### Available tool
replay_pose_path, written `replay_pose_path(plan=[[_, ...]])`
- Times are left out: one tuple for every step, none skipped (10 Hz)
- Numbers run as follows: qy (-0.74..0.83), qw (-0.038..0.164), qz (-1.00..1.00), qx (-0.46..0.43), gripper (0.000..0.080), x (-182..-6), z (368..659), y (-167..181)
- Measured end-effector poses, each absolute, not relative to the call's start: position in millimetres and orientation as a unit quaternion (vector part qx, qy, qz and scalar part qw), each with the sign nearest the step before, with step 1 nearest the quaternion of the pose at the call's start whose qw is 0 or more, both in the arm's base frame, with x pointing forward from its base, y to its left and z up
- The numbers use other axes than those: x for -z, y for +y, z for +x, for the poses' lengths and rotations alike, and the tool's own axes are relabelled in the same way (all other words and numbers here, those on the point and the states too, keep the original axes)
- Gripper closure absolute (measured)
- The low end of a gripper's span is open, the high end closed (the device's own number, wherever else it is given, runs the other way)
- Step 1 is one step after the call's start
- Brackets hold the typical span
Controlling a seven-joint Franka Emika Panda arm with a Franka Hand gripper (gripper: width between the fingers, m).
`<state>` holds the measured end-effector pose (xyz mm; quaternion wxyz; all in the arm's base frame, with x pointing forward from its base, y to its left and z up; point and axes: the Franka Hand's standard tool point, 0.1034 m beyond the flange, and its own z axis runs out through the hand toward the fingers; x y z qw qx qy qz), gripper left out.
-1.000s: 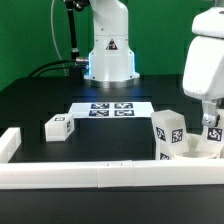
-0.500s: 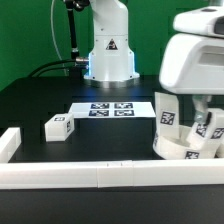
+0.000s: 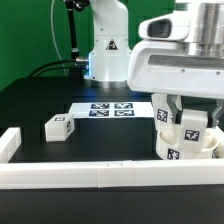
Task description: Assemble stool
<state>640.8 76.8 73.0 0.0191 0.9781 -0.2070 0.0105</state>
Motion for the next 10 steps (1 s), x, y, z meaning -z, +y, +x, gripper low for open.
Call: replay_pose_path(plan=[[-0.235, 0.02, 0.972, -0.011, 0.0462, -72.4, 641, 75], [-0.275, 0.021, 0.961, -0.012, 0.0462, -72.7, 641, 71], [-0.319, 0.022, 0.947, -0.015, 0.0462, -72.9, 642, 68], [-0.403, 0.018, 0.915, -0.029, 0.0462, -73.0, 644, 62], [-0.512, 0.004, 0.858, -0.047, 0.0462, -71.1, 642, 53], [-0.563, 0.001, 0.825, -0.049, 0.0462, -71.1, 638, 51], [-0.606, -0.001, 0.793, -0.052, 0.0462, -70.8, 634, 49], [-0.643, -0.002, 0.763, -0.061, 0.0461, -70.5, 630, 47], [-0.65, 0.0, 0.757, -0.065, 0.0461, -70.5, 628, 46], [-0.655, 0.0, 0.753, -0.064, 0.0461, -70.1, 628, 46]])
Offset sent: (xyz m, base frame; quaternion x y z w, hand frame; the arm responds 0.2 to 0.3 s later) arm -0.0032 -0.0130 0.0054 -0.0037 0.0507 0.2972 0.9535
